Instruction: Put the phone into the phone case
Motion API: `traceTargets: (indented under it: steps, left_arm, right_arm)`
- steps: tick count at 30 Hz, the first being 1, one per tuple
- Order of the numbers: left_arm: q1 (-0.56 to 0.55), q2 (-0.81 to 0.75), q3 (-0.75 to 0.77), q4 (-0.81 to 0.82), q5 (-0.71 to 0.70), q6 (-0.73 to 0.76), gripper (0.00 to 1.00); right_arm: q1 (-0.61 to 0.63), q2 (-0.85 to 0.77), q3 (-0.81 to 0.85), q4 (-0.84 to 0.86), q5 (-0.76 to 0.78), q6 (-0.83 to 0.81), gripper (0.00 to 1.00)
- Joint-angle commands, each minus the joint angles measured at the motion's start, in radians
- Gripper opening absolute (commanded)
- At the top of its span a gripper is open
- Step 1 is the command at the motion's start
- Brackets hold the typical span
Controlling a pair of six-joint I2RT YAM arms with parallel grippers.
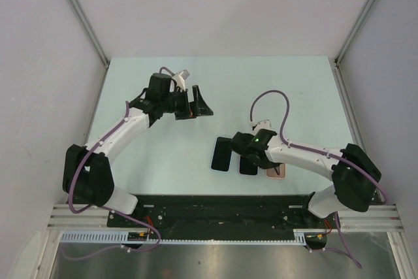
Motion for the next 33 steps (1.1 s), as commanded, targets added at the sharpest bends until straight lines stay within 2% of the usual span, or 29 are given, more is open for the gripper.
traceTargets:
  steps: [1,3,10,17,24,28,33]
  left_arm:
    - [0.0,-0.025,0.0,0.03,0.036,0.019,1.0]
    - [0.003,-0.025,0.002,0.03,0.041,0.019,1.0]
    - [0.015,-0.04,-0.014,0.05,0.048,0.008,1.0]
    - [0.015,-0.04,-0.025,0.056,0.05,0.002,1.0]
    - [0.015,-0.051,-0.034,0.059,0.021,0.003,0.99]
    - [0.015,-0.052,-0.037,0.058,0.013,0.006,0.99]
    - [0.012,-0.046,-0.04,0.059,0.008,0.008,0.97]
  right_arm:
    - [0.015,0.054,0.007,0.015,0.092,0.022,0.0]
    - [0.021,0.071,0.007,0.013,0.087,0.027,0.01]
    - [0.058,0.155,0.005,0.011,0.055,0.08,0.2]
    - [0.072,0.203,-0.011,0.044,0.034,0.109,0.31]
    - [0.064,0.166,-0.03,0.094,0.011,0.093,0.36]
    - [0.042,0.151,-0.048,0.128,-0.012,0.077,0.44]
    - [0.007,0.102,-0.077,0.182,-0.051,0.056,0.49]
